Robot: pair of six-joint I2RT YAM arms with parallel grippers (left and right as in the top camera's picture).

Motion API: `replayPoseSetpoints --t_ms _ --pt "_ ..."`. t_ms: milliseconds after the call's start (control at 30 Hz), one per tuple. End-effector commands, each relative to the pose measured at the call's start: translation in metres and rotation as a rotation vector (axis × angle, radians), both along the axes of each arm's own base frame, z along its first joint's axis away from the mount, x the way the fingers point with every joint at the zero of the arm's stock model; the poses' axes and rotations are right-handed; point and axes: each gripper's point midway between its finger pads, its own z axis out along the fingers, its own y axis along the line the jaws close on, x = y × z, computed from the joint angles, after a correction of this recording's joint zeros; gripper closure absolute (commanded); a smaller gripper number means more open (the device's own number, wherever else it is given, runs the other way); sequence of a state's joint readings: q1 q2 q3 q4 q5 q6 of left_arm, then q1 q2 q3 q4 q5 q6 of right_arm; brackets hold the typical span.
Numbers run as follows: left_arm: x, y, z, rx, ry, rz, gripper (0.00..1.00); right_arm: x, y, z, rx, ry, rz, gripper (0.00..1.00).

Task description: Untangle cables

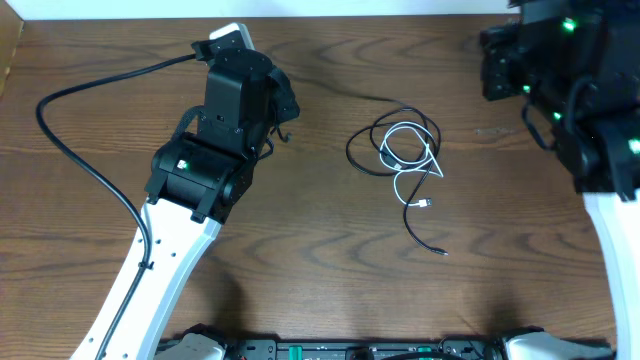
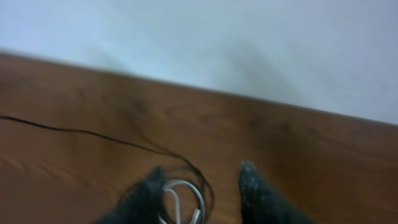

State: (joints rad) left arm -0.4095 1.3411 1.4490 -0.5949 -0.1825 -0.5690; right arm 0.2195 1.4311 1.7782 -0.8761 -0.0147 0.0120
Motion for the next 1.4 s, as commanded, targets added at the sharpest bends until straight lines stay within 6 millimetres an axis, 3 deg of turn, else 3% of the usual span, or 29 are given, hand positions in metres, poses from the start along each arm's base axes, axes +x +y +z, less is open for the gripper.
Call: replayPoseSetpoints --t_ms 0,267,400,467,533,600,700,800,933,1133,1367 --pt "0.004 0.003 0.006 0.045 -0.019 -0.01 0.93 0.013 0.001 -0.034 -0.008 0.105 0.013 0.51" --pt "0.008 0.022 0.005 0.051 -0.012 0.036 0.92 0.051 -0.017 -0.123 0.018 0.348 -0.062 0.46" --pt "0.01 0.012 0.005 0.041 -0.017 -0.017 0.92 0.065 -0.009 -0.162 0.035 0.435 -0.047 0.46" --pt "0.016 0.004 0.014 0.046 -0.061 -0.065 0.92 0.07 -0.002 -0.177 0.058 0.468 -0.018 0.46" --pt "0.026 0.0 0.034 0.056 -0.157 -0.084 0.92 0.073 0.004 -0.187 0.078 0.489 0.004 0.46" --pt "0.034 -0.003 0.065 0.052 -0.284 -0.093 0.93 0.076 0.007 -0.19 0.089 0.491 0.018 0.44" --pt "0.035 -0.003 0.127 -0.017 -0.514 -0.077 0.92 0.078 0.017 -0.188 0.098 0.469 0.089 0.4" --pt "0.02 0.002 0.183 -0.136 -0.702 -0.049 0.92 0.079 0.03 -0.181 0.118 0.438 0.177 0.36" --pt "-0.01 0.014 0.235 -0.296 -0.86 -0.028 0.92 0.08 0.045 -0.171 0.156 0.397 0.275 0.34" --pt "-0.041 0.025 0.267 -0.356 -0.958 -0.025 0.93 0.069 0.078 -0.155 0.174 0.315 0.521 0.28" --pt "-0.053 0.029 0.276 -0.366 -0.983 -0.025 0.92 0.053 0.119 -0.15 0.114 0.248 0.699 0.25"
